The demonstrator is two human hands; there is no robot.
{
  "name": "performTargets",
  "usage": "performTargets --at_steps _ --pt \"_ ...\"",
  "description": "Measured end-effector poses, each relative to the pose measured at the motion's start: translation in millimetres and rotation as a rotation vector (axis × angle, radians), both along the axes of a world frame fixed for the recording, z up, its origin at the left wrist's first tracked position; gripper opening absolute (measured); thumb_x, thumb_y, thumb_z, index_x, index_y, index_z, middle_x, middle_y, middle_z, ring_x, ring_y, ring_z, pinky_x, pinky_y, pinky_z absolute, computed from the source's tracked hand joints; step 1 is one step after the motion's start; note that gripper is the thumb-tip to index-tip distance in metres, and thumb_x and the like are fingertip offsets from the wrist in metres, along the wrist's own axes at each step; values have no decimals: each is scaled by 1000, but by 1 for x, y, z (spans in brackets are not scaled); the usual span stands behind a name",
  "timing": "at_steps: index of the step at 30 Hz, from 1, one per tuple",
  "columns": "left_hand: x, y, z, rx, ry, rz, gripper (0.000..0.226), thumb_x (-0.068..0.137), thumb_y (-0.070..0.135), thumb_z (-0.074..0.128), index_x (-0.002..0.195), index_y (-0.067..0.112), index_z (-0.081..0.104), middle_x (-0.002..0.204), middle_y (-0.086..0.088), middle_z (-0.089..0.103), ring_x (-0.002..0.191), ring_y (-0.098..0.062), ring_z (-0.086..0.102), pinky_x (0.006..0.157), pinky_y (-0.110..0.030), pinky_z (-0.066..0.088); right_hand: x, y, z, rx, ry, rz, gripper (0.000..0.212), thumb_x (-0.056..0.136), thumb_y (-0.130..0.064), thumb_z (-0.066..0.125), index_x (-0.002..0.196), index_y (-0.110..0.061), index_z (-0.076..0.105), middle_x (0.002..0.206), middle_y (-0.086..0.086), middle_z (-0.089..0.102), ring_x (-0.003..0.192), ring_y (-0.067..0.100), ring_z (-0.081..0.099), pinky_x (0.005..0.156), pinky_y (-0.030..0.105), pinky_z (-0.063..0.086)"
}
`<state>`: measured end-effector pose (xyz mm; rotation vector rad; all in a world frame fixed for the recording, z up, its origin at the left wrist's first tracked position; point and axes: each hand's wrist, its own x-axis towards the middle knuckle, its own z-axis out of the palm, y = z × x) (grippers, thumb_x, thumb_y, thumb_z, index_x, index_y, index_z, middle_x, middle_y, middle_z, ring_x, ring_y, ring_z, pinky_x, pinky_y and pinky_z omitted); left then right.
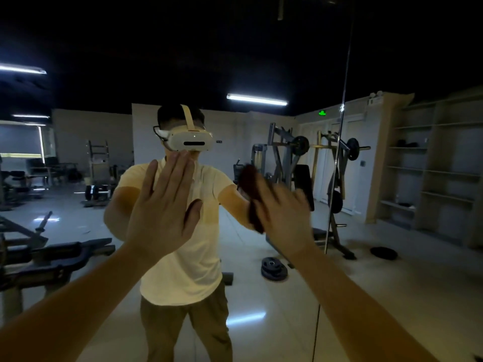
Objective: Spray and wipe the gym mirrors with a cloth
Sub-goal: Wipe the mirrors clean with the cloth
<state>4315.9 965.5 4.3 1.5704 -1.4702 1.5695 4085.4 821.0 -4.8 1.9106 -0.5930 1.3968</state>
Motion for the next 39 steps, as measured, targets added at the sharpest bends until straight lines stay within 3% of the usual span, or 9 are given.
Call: performTargets --at_steps 5,12,17,22,24,28,32,35,39 --pt "0 0 0 -3 1 -1 74 110 46 28 164 -2 16 171 -24 18 159 -38 19 125 -63 21 -83 -54 -30 366 -321 -187 54 107 -39 31 149 -9 47 93 16 63 78 33 62 79 44 47" --pt "-2 -3 -2 33 33 11 74 110 48 19 166 3 3 173 -21 8 161 -36 9 127 -62 15 -4 0 -34 586 -600 -13 54 108 -31 39 155 -5 36 120 21 63 93 34 65 83 48 54" --pt "-9 5 2 55 76 -66 71 109 41 27 166 2 7 174 -20 8 162 -34 6 128 -62 13 44 48 -44 544 -412 107 60 106 -39 35 156 -6 34 128 19 61 92 28 64 79 41 53" --pt "-26 19 -34 -20 179 -187 65 105 23 42 163 -1 24 172 -20 16 161 -36 14 124 -67 18 71 66 -93 203 212 326 52 105 -27 53 153 -8 46 120 15 65 107 30 62 96 48 50" --pt "-25 24 -62 10 195 -180 68 102 22 50 161 -3 27 171 -22 18 160 -39 16 122 -70 20 54 52 -110 99 284 281 54 100 -22 62 150 -10 49 113 14 66 106 32 64 99 48 48" --pt "-13 33 -102 100 168 -105 74 102 36 53 161 -3 28 171 -24 17 159 -41 17 123 -71 18 -20 11 -120 232 154 36 67 96 -30 64 154 -12 37 129 19 61 107 35 64 91 50 53" --pt "-3 27 -120 103 94 -20 85 101 51 53 160 -5 29 171 -26 17 158 -44 19 125 -69 14 -73 -19 -123 456 -241 -148 53 105 -35 37 148 -7 46 111 18 65 91 32 65 83 42 49" --pt "1 19 -125 76 45 65 95 97 59 57 159 -8 29 169 -29 18 156 -47 22 126 -66 8 -54 -12 -137 686 -522 -162 55 109 -30 35 158 -6 33 126 24 62 104 38 64 88 44 47" --pt "4 14 -129 40 20 94 97 97 62 53 160 -7 28 168 -30 20 157 -45 22 126 -65 8 15 28 -145 763 -593 9 62 106 -35 32 161 -9 19 126 21 61 99 36 65 85 52 54"
